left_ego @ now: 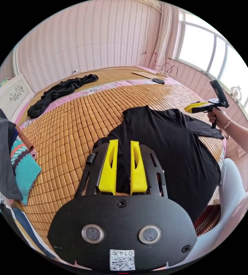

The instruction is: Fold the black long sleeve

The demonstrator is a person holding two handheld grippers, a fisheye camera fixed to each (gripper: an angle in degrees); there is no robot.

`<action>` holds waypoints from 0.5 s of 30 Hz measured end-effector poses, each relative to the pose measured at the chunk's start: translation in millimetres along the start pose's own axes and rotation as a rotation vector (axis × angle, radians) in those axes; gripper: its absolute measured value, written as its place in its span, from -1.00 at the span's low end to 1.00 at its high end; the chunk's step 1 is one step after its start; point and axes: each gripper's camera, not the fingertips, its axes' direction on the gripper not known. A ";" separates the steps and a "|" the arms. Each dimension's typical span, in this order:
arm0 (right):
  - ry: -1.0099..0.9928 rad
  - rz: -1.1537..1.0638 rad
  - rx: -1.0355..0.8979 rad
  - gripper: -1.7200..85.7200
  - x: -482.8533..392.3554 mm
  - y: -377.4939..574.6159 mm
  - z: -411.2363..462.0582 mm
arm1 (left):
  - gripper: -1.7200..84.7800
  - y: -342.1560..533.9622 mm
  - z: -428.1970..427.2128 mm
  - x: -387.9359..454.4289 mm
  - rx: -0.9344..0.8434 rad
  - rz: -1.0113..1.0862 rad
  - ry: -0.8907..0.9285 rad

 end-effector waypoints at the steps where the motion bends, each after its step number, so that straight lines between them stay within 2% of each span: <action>1: 0.004 0.009 -0.022 -0.84 -2.3 20.2 -5.3 | -0.79 29.4 -14.7 10.7 -0.042 -0.009 0.011; 6: -0.016 0.227 -0.315 -0.86 -19.9 170.4 -11.7 | -0.78 130.4 -49.0 58.4 -0.208 -0.168 0.099; 12: -0.036 0.318 -0.386 -0.89 -27.8 225.6 13.4 | -0.74 145.8 -37.3 85.0 -0.283 -0.223 0.042; 15: 0.047 0.332 -0.370 -0.92 -27.6 231.6 19.4 | -0.71 141.5 -14.6 85.4 -0.353 -0.272 0.074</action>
